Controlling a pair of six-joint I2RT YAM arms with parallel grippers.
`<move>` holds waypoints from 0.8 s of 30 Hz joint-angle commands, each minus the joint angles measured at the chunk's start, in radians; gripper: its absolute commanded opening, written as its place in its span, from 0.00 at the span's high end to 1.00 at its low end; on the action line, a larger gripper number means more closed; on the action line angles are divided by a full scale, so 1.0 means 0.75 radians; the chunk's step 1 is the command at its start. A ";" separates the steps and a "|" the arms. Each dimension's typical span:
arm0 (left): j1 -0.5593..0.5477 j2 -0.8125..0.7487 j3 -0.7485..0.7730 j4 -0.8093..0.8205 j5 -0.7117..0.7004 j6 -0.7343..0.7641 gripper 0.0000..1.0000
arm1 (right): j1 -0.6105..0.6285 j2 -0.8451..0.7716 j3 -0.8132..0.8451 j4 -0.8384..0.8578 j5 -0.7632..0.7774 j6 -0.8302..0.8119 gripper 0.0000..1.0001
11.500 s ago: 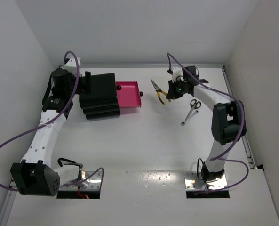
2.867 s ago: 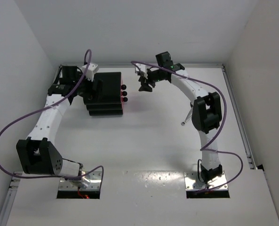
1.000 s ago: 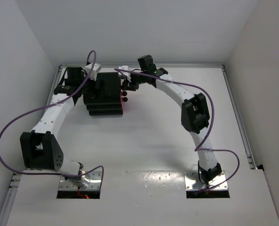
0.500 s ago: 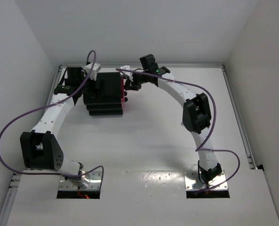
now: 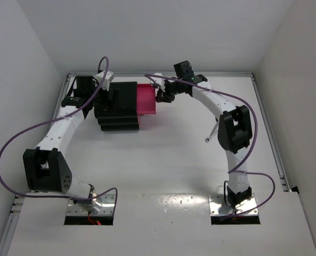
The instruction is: Sort the tools into containers
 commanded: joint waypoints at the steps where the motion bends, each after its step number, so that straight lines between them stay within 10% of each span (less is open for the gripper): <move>1: -0.016 0.059 -0.022 -0.098 -0.019 -0.036 0.01 | -0.038 -0.106 -0.034 0.028 0.003 -0.039 0.91; 10: -0.016 0.071 -0.009 -0.098 -0.019 -0.036 0.01 | -0.065 -0.143 -0.137 0.040 -0.010 -0.039 0.91; 24: -0.016 0.071 -0.009 -0.098 -0.019 -0.036 0.01 | -0.065 -0.157 -0.202 0.144 0.082 0.016 0.31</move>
